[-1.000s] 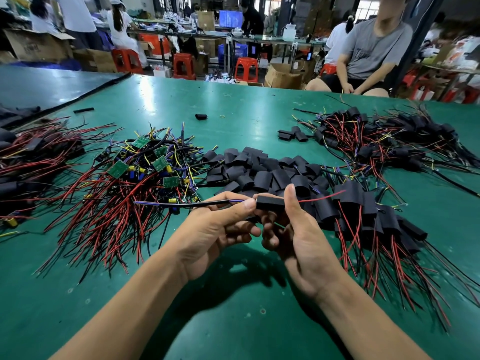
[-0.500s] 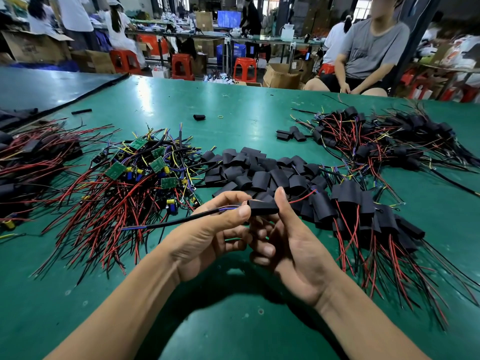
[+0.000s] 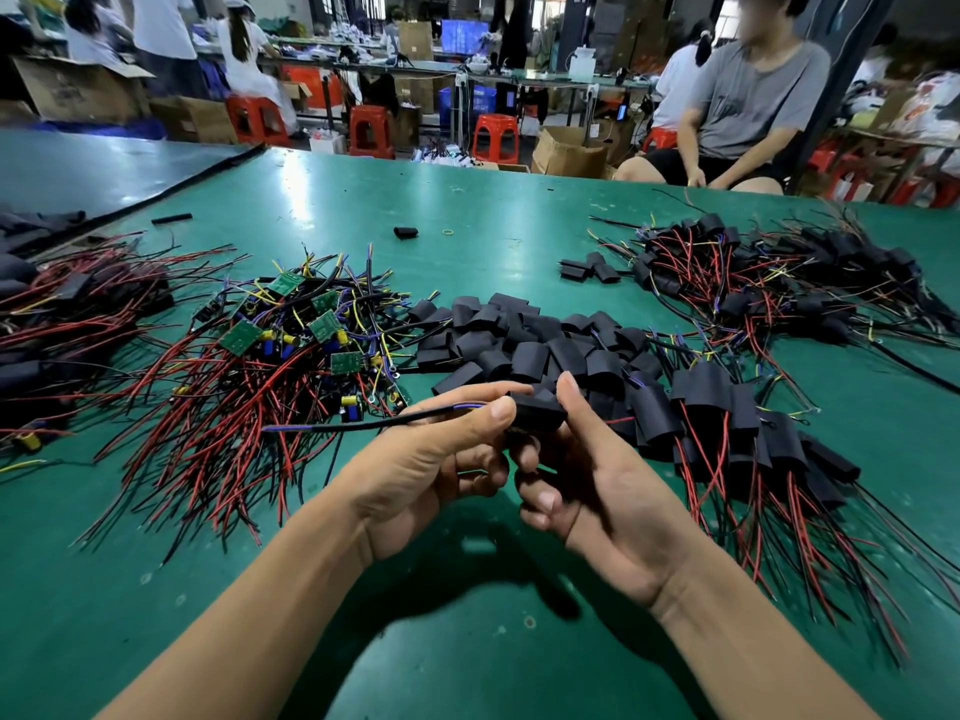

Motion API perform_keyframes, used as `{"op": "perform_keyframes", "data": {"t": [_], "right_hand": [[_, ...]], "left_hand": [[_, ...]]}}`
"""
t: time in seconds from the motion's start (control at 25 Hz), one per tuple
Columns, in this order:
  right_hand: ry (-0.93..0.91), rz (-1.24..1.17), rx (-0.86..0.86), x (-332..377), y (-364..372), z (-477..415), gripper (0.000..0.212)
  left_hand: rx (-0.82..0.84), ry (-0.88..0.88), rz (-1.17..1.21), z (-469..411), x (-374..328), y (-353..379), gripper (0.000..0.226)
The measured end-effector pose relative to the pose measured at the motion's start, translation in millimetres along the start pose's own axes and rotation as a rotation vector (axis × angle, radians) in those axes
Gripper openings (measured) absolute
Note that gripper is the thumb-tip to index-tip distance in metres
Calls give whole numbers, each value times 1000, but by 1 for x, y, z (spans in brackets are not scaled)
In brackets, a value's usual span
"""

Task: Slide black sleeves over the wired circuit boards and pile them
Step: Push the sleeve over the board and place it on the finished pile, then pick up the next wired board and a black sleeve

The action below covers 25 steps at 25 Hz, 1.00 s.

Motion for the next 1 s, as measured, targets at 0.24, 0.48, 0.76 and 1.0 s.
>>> {"op": "perform_keyframes", "data": {"t": [0.24,0.48,0.76,1.0], "right_hand": [[-64,-28,-72,4,-14,-3,29],[-172,-257,-112,22,-27,-1,34],[-340,-548,-357,49,-79,7,36],[-315,-369,-422,40,-79,2,45]], "left_hand": [[-143,-14,15,-7,-2,-17,28],[-298,95,-36,-7,-12,-42,21],[-836,298,-971,12,-39,-81,11],[-851,172,-1167,6,-29,-95,34]]}}
Point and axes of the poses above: each hand's wrist, its own z-axis away from the middle knuckle, its own y-axis out of the palm, x = y × z, the point moved 8 cm from there along -z, towards the middle knuckle, and after that the axes turned 2 degrees about -y, right-handed, at the moved point
